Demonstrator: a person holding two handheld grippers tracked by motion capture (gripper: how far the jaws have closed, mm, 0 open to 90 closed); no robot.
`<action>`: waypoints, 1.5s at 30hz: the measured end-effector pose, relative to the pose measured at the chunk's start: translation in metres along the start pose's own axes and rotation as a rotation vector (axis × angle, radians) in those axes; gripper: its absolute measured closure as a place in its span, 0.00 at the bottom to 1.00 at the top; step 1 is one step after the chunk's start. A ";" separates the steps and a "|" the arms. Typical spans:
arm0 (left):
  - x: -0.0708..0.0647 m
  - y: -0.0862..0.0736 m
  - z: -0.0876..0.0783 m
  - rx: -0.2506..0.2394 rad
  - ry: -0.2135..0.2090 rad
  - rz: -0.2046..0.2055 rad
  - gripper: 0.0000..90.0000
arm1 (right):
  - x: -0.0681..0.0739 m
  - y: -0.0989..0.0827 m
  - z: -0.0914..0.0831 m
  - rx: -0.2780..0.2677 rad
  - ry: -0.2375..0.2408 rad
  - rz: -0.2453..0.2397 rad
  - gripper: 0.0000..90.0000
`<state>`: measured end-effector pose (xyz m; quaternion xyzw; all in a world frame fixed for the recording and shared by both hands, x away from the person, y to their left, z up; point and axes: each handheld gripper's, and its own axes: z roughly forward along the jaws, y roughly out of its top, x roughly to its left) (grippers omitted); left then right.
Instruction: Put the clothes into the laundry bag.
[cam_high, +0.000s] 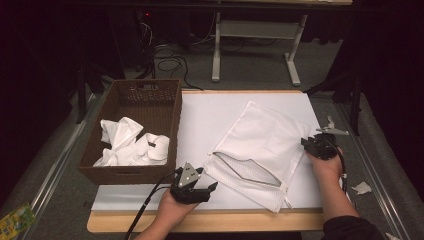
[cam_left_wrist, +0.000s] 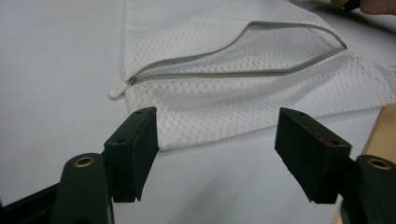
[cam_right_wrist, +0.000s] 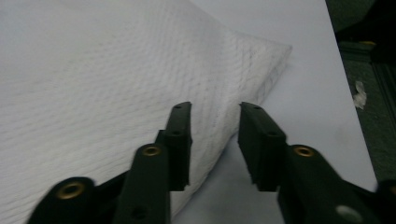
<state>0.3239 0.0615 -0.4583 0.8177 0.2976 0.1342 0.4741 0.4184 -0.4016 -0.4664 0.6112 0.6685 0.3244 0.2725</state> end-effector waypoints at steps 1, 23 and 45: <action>0.000 0.000 0.001 0.007 0.001 0.005 0.32 | 0.004 -0.001 -0.006 -0.017 0.015 0.002 0.54; 0.001 0.010 0.000 0.006 0.027 0.030 0.21 | 0.075 -0.048 -0.119 -0.234 0.141 -0.133 0.07; 0.005 0.042 -0.051 -0.141 0.096 0.061 0.00 | 0.081 -0.048 -0.109 -0.202 0.169 -0.153 0.04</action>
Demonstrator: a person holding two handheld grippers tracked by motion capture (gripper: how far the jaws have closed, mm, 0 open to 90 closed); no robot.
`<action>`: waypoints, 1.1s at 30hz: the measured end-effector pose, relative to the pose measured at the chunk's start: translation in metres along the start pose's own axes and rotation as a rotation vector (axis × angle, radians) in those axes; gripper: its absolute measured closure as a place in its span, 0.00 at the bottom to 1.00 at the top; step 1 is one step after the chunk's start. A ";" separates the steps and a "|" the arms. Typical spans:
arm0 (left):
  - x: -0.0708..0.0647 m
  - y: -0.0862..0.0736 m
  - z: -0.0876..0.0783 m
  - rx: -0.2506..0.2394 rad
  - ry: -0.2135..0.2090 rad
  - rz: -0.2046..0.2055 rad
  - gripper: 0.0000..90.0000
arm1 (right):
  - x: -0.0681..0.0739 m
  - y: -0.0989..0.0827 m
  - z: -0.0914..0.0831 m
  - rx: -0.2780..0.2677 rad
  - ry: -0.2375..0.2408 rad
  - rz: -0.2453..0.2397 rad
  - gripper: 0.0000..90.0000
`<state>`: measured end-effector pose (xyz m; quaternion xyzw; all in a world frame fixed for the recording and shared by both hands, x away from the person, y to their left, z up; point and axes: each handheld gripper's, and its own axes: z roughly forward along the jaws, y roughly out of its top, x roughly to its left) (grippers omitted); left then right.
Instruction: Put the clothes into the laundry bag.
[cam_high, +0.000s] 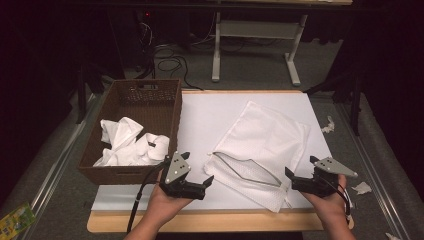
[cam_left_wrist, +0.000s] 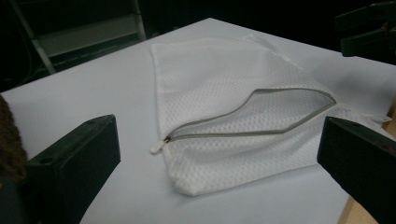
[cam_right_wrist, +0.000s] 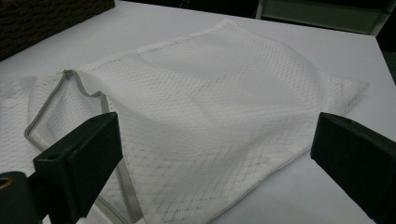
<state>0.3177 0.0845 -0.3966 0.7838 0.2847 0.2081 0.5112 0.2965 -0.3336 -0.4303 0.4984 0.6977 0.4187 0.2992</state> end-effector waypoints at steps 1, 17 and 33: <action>0.003 0.001 -0.003 -0.003 0.004 -0.005 0.00 | 0.000 0.000 0.000 0.007 0.001 0.003 0.04; 0.060 -0.006 -0.037 -0.020 0.171 -0.086 0.00 | 0.000 -0.002 0.004 0.002 0.020 0.003 0.05; 0.119 -0.029 -0.085 -0.057 0.344 -0.259 0.01 | -0.004 -0.001 0.004 -0.019 0.050 0.059 0.08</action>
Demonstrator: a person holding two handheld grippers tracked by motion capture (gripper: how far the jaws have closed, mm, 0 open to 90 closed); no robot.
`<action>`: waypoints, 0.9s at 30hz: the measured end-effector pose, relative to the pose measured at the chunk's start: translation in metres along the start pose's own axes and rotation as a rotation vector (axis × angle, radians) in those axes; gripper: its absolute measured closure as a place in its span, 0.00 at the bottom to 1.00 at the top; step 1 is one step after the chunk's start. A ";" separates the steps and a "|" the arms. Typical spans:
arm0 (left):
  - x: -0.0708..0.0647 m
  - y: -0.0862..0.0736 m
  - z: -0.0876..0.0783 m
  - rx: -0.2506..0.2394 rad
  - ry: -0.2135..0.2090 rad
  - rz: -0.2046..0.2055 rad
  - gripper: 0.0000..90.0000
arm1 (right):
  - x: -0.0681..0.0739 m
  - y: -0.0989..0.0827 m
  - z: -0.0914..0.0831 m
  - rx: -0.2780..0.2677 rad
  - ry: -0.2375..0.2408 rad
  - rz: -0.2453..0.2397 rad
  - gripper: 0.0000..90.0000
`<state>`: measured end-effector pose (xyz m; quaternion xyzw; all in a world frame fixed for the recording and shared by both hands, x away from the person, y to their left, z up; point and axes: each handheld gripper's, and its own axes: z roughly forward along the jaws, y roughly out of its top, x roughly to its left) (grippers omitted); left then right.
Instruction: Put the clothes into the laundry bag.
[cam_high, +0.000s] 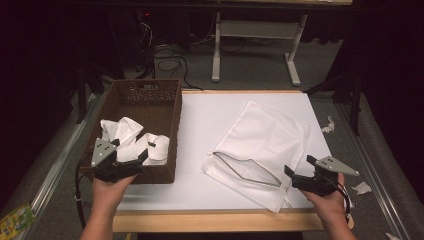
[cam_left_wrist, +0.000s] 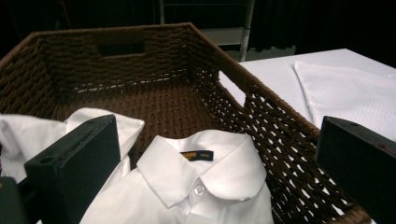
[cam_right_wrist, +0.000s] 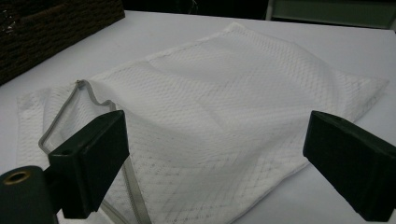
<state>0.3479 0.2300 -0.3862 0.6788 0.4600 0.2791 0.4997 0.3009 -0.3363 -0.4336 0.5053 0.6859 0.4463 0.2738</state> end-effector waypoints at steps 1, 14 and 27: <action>0.001 -0.001 0.001 0.005 -0.002 -0.005 0.01 | 0.000 0.000 0.001 0.005 0.001 -0.004 0.08; -0.010 0.000 0.004 -0.002 -0.041 0.024 0.10 | 0.000 -0.002 0.002 0.008 0.010 -0.009 0.09; -0.014 0.046 0.015 0.073 0.011 0.050 0.14 | -0.001 0.000 0.002 0.011 0.036 -0.013 0.11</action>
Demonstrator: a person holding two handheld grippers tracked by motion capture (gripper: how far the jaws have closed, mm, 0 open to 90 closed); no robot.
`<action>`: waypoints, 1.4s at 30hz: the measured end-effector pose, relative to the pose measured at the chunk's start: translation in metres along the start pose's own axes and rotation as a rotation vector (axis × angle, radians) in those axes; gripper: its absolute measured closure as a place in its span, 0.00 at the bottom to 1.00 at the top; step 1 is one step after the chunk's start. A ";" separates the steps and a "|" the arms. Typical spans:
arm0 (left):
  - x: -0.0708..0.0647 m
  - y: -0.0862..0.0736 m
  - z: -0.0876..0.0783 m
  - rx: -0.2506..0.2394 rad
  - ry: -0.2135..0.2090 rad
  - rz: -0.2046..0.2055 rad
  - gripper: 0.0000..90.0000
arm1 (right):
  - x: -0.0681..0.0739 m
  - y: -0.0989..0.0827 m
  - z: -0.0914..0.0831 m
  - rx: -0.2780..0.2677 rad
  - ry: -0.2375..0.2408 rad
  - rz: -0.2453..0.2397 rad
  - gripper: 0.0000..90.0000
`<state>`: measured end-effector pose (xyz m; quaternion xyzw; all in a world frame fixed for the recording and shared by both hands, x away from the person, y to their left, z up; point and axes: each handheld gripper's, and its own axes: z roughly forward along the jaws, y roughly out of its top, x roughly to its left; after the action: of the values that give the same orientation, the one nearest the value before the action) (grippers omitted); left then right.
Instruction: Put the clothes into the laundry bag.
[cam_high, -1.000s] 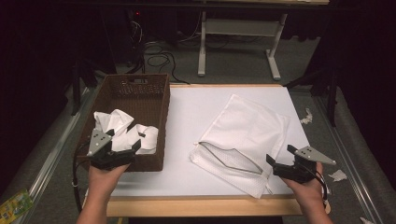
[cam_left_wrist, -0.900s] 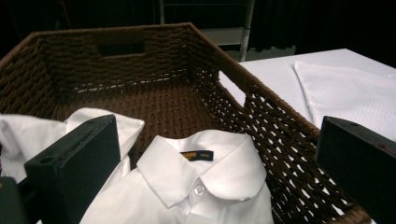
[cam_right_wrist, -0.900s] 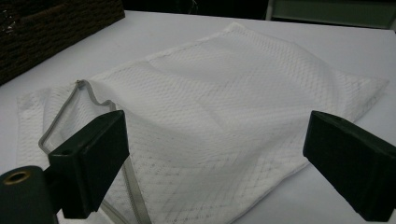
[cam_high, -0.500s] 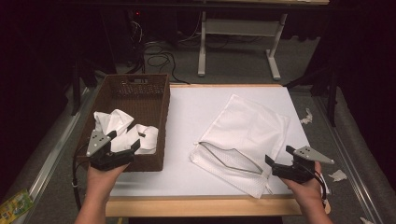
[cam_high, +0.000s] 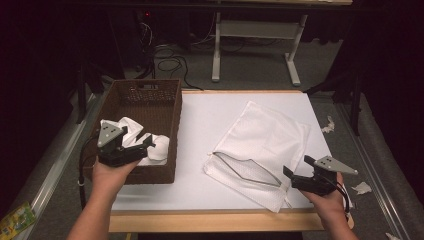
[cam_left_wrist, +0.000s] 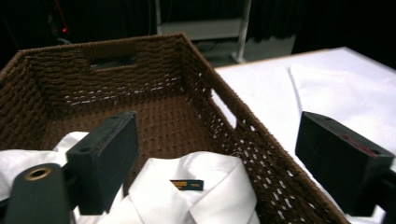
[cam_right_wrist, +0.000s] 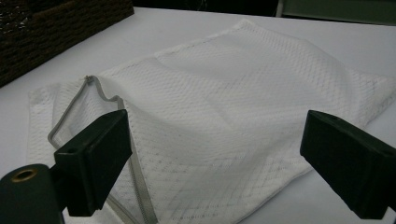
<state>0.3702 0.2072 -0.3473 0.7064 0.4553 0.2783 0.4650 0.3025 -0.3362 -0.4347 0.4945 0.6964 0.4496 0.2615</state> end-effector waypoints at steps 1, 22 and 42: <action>0.002 0.003 0.004 0.032 0.002 0.002 0.14 | 0.000 0.000 0.000 0.000 0.000 0.000 0.11; 0.037 0.011 0.119 0.813 -0.031 -0.057 0.05 | 0.002 0.000 0.002 0.022 0.006 -0.025 0.13; 0.045 -0.013 0.144 0.952 -0.053 -0.061 0.65 | 0.001 0.000 0.002 0.028 -0.010 -0.026 0.14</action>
<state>0.5023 0.1915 -0.4204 0.8341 0.5407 0.0071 0.1088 0.3035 -0.3352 -0.4354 0.4914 0.7077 0.4338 0.2636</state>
